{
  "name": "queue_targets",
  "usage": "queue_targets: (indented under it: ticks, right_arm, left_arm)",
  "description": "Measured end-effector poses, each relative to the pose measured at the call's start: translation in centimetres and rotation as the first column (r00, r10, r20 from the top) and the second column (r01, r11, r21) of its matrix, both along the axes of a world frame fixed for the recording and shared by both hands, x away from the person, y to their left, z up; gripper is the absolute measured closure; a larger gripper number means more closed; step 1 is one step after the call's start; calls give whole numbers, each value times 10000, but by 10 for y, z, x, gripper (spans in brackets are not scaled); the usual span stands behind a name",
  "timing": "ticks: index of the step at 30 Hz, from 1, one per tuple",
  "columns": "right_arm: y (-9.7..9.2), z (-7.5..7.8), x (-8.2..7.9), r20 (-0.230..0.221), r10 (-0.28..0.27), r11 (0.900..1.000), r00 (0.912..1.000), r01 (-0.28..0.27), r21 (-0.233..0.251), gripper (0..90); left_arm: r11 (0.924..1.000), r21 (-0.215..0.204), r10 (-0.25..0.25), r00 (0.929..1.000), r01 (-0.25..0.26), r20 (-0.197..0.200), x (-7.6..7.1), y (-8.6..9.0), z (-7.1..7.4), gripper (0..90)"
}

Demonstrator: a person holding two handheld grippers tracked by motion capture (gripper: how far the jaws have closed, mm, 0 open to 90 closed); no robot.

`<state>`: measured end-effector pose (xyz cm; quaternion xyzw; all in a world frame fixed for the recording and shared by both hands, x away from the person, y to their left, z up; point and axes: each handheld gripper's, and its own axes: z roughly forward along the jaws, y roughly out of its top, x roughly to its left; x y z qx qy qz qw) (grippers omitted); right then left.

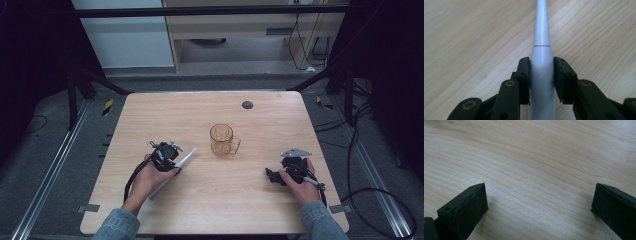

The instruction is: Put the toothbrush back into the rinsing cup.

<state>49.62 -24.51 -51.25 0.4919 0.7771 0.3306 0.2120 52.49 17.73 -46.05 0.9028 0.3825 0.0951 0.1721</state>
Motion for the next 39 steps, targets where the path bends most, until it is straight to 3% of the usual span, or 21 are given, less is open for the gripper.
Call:
queue_targets:
  ticks: [8,10,19,34,39]
  right_arm:
    - [0,0,0,5,6,10000,10000,-6,3,4]
    - [0,0,0,4,7,10000,10000,-7,2,3]
    - [0,0,0,3,31,10000,10000,-31,8,4]
    - [0,0,0,3,39,10000,10000,-39,12,3]
    - [0,0,1,-8,42,10000,10000,-42,31,4]
  left_arm:
    - [9980,-627,107,9964,-54,842,-6,2,27,675]
    - [9970,-768,85,9959,-16,901,-6,1,32,675]
    - [9964,-850,76,9941,16,1080,-6,4,43,676]
    - [9953,-969,127,9841,46,1772,-5,9,76,676]
    - [9944,-1049,104,9832,89,1825,-2,8,81,676]
